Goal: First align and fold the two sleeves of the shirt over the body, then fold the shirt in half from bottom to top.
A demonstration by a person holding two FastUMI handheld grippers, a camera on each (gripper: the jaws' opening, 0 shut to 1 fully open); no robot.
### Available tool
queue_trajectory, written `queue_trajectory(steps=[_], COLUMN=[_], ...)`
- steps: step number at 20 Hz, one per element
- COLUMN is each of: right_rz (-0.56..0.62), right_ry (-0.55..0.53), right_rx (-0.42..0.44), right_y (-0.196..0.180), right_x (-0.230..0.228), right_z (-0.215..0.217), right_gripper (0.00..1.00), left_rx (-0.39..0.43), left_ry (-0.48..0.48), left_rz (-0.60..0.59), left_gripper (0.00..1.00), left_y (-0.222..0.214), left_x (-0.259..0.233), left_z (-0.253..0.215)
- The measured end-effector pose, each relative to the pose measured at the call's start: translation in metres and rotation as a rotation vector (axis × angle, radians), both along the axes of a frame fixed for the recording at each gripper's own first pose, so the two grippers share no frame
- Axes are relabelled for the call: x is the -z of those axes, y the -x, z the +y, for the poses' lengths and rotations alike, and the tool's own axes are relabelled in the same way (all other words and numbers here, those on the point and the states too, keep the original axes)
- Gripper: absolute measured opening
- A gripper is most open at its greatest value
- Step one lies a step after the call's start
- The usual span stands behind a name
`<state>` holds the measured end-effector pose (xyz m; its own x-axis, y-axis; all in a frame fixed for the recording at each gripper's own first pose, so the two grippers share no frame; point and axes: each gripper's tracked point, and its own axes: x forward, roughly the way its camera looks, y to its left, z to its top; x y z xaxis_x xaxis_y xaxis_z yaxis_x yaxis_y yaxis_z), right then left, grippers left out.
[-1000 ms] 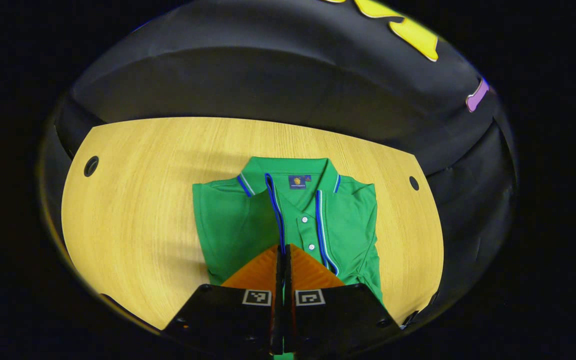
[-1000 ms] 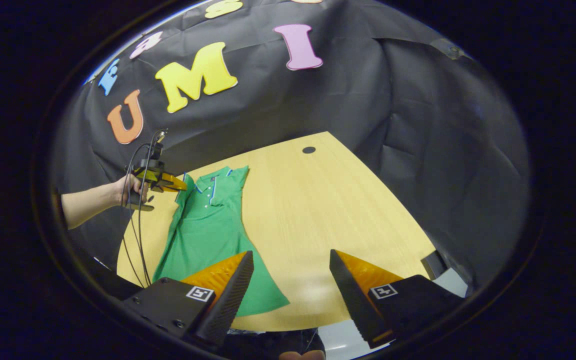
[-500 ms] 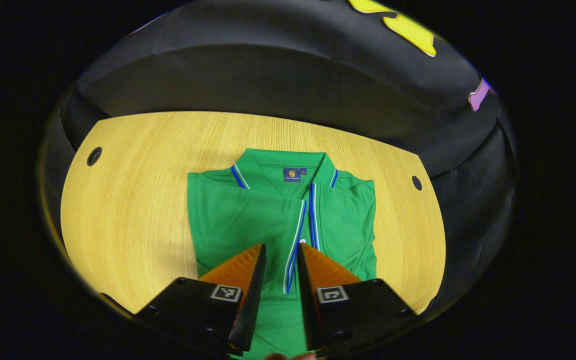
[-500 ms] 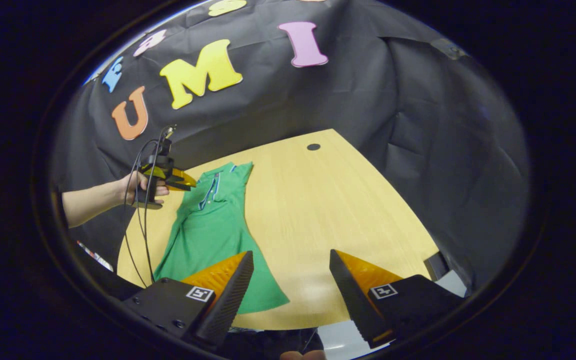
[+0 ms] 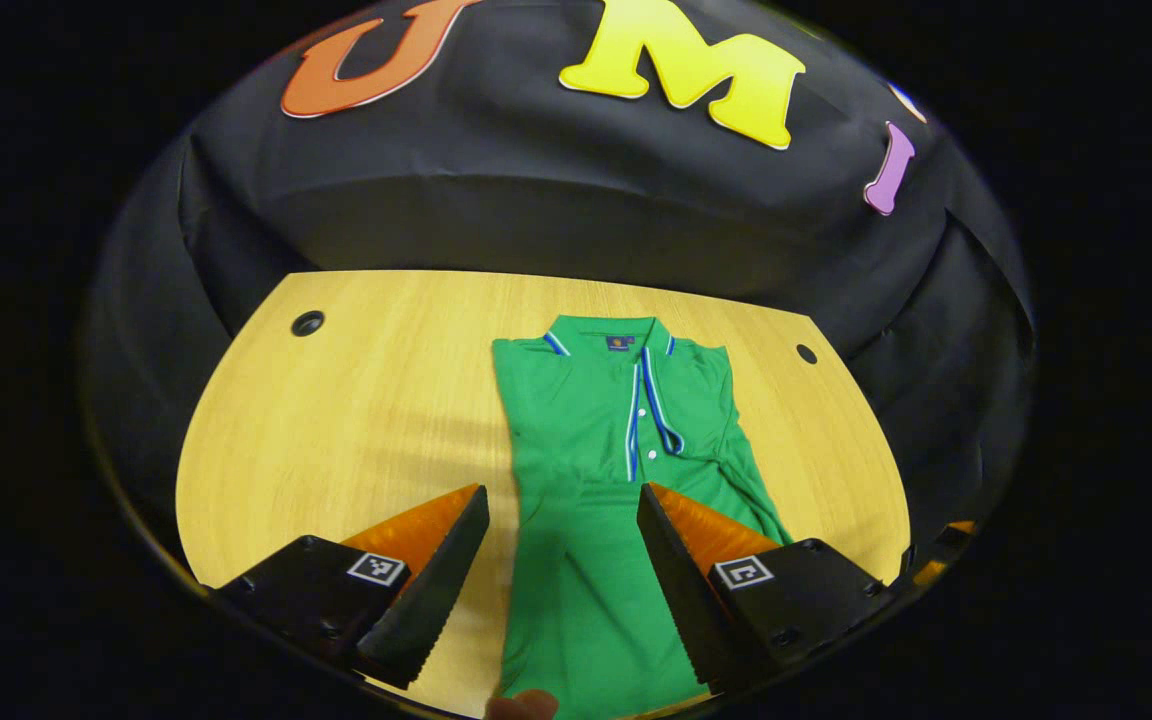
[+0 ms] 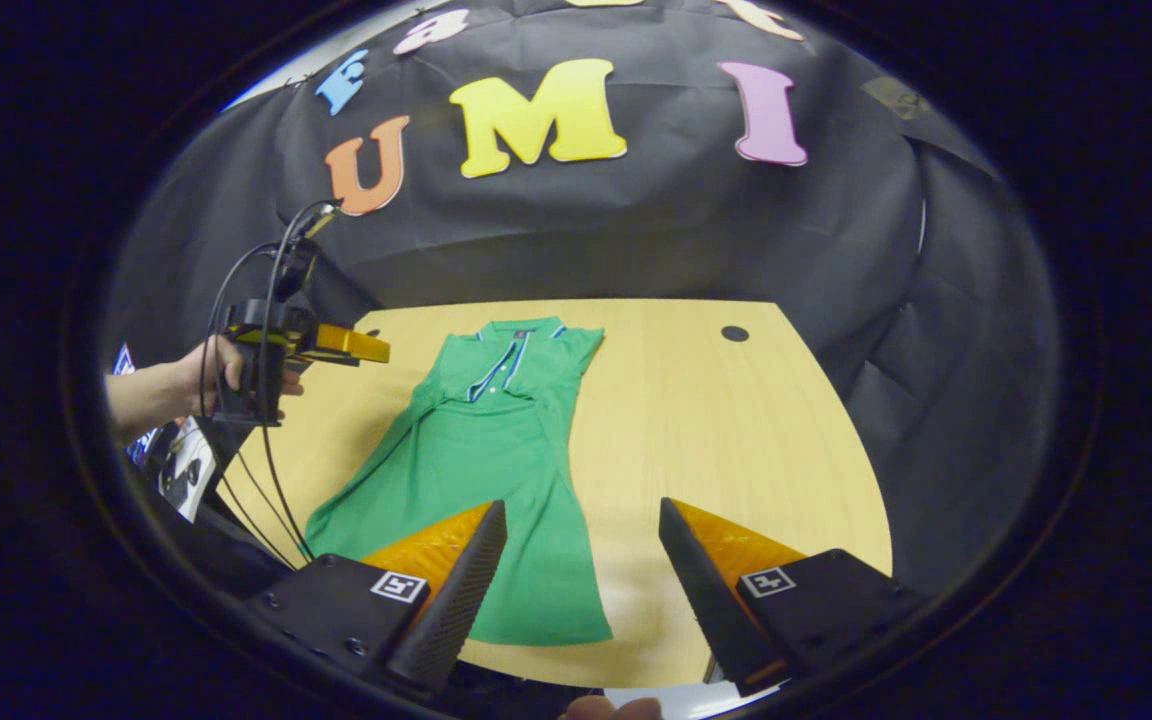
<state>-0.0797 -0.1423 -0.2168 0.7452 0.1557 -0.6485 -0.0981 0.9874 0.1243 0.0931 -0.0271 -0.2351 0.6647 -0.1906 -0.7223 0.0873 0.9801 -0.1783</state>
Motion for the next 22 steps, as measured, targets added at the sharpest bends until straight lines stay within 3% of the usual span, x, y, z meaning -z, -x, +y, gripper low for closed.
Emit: queue_trajectory(steps=[1, 4, 5, 7, 10, 11, 12, 13, 14, 16, 18, 19, 21, 22], right_rz=[0.003, -0.008, 0.002, 0.031, 0.121, 0.145, 0.164, 0.183, 0.200, 0.249, 0.305, 0.321, 0.339, 0.348], right_ry=[0.016, 0.125, 0.145, 0.154, 0.138, 0.138, 0.141, 0.147, 0.155, 0.179, 0.179, 0.178, 0.185, 0.185], right_rx=[-0.017, -0.092, -0.119, -0.136, -0.134, -0.133, -0.131, -0.133, -0.137, -0.144, -0.134, -0.136, -0.139, -0.143], right_y=[-0.001, -0.003, -0.001, 0.008, 0.031, 0.038, 0.043, 0.050, 0.058, 0.076, 0.091, 0.094, 0.096, 0.096], right_x=[0.002, 0.010, 0.017, 0.028, 0.051, 0.057, 0.065, 0.070, 0.077, 0.096, 0.117, 0.123, 0.131, 0.134], right_z=[0.003, 0.006, 0.013, 0.015, 0.017, 0.015, 0.014, 0.012, 0.010, 0.005, 0.003, 0.004, 0.006, 0.008], right_gripper=[0.98, 0.98, 0.93, 0.98, 0.98, 0.93, 0.98, 0.93, 0.98, 0.98, 0.98, 0.93, 0.93, 0.98], left_rx=[-0.007, 0.019, 0.038, 0.066, 0.095, 0.105, 0.119, 0.132, 0.143, 0.138, 0.107, 0.101, 0.100, 0.098], left_ry=[-0.008, -0.012, -0.018, -0.030, -0.028, -0.017, -0.017, -0.029, -0.043, -0.047, 0.005, 0.015, 0.001, -0.022], left_rz=[-0.003, -0.006, 0.009, 0.041, 0.108, 0.129, 0.150, 0.168, 0.179, 0.194, 0.219, 0.228, 0.241, 0.236], left_gripper=[0.96, 0.96, 0.96, 0.96, 1.00, 0.96, 0.96, 0.96, 0.96, 0.96, 0.96, 0.96, 0.97, 0.96], left_y=[0.018, 0.076, 0.105, 0.142, 0.198, 0.216, 0.233, 0.247, 0.257, 0.269, 0.276, 0.277, 0.276, 0.274], left_x=[0.001, 0.007, 0.016, 0.033, 0.058, 0.065, 0.072, 0.081, 0.089, 0.103, 0.115, 0.118, 0.126, 0.126], left_z=[0.009, 0.024, 0.029, 0.034, 0.036, 0.035, 0.035, 0.037, 0.039, 0.043, 0.038, 0.037, 0.037, 0.038])
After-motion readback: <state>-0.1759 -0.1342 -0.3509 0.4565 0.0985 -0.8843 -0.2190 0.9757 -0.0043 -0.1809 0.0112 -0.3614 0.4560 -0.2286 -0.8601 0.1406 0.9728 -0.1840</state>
